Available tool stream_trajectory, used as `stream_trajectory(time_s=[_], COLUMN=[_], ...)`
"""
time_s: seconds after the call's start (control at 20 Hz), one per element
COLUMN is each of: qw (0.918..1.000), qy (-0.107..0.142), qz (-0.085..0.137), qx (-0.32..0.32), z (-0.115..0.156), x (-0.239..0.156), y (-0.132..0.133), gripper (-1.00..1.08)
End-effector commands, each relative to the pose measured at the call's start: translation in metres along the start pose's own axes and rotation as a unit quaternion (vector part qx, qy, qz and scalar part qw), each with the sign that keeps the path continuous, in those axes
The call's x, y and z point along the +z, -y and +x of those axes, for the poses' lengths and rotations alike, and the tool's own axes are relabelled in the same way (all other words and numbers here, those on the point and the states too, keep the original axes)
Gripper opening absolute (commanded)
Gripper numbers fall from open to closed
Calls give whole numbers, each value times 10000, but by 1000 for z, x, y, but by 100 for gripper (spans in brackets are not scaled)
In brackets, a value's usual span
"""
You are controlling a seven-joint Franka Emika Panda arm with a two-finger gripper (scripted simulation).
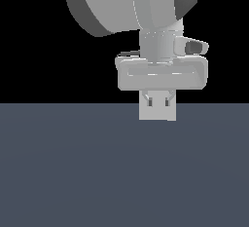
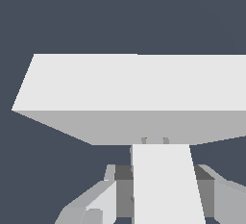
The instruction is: Plug the charger into the wall socket.
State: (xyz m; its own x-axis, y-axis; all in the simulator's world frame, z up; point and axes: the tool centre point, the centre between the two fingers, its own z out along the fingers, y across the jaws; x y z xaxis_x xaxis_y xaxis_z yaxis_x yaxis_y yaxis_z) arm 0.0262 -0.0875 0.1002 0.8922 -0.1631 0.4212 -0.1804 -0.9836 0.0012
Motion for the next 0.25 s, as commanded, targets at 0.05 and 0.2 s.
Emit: stream_trajectory(time_s=[0.05,0.2], qw=[10000,10000], qy=[1,1], qz=[1,3], qx=[3,6], z=[5,5], x=[2,2], y=[0,0], gripper=[-100,-100])
